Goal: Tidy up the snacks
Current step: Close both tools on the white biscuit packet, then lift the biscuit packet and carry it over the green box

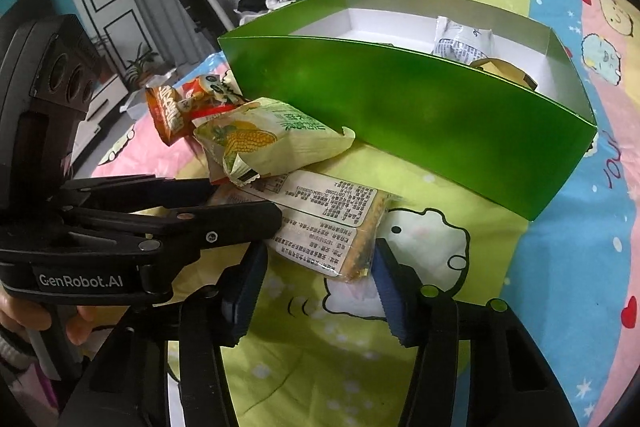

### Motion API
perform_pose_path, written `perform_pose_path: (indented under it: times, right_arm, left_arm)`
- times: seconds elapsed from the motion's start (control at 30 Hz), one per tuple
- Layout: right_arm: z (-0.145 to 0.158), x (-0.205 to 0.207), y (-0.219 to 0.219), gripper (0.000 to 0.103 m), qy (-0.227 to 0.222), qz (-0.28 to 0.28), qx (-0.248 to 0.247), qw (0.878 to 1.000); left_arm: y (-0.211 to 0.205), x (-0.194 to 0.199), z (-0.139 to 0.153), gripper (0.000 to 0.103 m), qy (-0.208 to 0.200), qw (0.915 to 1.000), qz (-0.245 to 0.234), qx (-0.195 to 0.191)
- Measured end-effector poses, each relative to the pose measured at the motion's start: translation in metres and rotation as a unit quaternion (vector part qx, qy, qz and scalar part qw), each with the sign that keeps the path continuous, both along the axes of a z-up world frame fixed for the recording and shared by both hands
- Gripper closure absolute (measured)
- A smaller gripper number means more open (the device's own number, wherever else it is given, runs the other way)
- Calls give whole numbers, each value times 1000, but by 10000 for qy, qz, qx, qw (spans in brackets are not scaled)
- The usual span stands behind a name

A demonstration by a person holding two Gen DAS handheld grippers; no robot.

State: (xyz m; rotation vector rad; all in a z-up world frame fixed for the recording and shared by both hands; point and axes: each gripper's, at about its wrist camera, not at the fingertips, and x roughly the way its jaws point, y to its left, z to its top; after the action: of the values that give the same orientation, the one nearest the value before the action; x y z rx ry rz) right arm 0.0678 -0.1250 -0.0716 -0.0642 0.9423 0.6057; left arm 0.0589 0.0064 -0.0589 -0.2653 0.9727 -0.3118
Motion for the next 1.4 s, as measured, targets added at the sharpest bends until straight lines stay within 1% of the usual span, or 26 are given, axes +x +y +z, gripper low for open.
perform_pose_path:
  times: [0.1, 0.13, 0.27, 0.53, 0.7, 0.8, 0.97, 1.13, 1.27, 1.4]
  right_arm:
    - [1, -5, 1, 49, -59, 9, -59, 10000]
    - [2, -7, 1, 50, -63, 0, -54, 10000]
    - [6, -17, -4, 51, -71, -74, 26, 9999]
    - [18, -48, -19, 51, -76, -165, 48, 9998]
    - [25, -57, -23, 51, -78, -216, 65, 9997]
    - [32, -69, -24, 51, -200, -249, 61, 9995]
    - [44, -78, -27, 51, -381, -254, 110, 9989]
    - [55, -81, -25, 51, -515, -190, 151, 9984]
    - [57, -84, -17, 51, -588, -86, 83, 9982]
    - [59, -86, -12, 51, -637, -56, 89, 9979]
  left_arm:
    - [0, -3, 1, 47, 21, 10000, 30, -13]
    - [1, -5, 1, 47, 30, 10000, 60, -45]
    - [-2, -14, 4, 47, 79, 9998, 77, -143]
    - [-14, -42, 13, 47, 75, 9996, 28, -270]
    - [-22, -57, 20, 47, -36, 9997, -12, -221]
    - [-23, -62, 26, 47, -99, 9996, -9, -282]
    - [-25, -68, 38, 47, -285, 9992, 30, -266]
    - [-20, -74, 47, 47, -413, 9986, 127, -291]
    - [-14, -79, 51, 47, -498, 9982, 240, -248]
    - [-9, -82, 54, 47, -534, 9977, 305, -288]
